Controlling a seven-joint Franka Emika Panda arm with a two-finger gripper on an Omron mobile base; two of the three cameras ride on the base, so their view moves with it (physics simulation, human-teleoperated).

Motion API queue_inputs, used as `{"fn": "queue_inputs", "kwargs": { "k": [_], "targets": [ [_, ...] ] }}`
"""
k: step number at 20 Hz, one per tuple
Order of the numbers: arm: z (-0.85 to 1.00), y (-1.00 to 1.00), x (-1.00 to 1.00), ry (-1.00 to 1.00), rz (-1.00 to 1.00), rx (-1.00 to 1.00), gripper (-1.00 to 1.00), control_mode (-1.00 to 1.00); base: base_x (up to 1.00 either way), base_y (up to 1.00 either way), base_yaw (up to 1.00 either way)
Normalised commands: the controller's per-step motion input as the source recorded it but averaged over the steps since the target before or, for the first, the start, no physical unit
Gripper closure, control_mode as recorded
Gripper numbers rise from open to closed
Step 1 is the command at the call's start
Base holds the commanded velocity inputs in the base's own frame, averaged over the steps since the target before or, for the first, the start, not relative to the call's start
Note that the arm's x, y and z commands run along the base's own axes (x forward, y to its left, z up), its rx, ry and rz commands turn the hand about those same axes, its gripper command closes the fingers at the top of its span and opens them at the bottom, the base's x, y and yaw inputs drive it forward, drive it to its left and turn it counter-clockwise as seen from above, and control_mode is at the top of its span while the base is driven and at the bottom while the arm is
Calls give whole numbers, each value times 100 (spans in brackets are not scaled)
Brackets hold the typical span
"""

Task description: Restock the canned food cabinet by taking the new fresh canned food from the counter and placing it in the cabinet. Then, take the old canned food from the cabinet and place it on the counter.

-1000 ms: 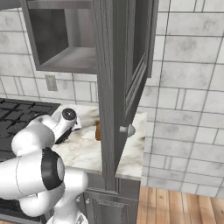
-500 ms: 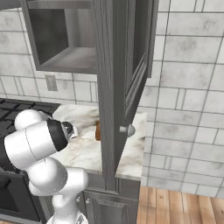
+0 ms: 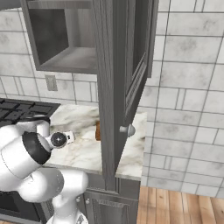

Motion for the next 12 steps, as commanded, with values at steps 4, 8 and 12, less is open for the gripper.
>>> {"fn": "queue_inputs", "kwargs": {
  "k": [4,8,12],
  "targets": [
    [100,0,0,1,-3,0,-100,-100,0,0,0],
    [100,0,0,0,-2,0,-100,-100,0,0,0],
    [100,0,-1,0,-3,0,-100,-100,0,0,0]
  ]
}}
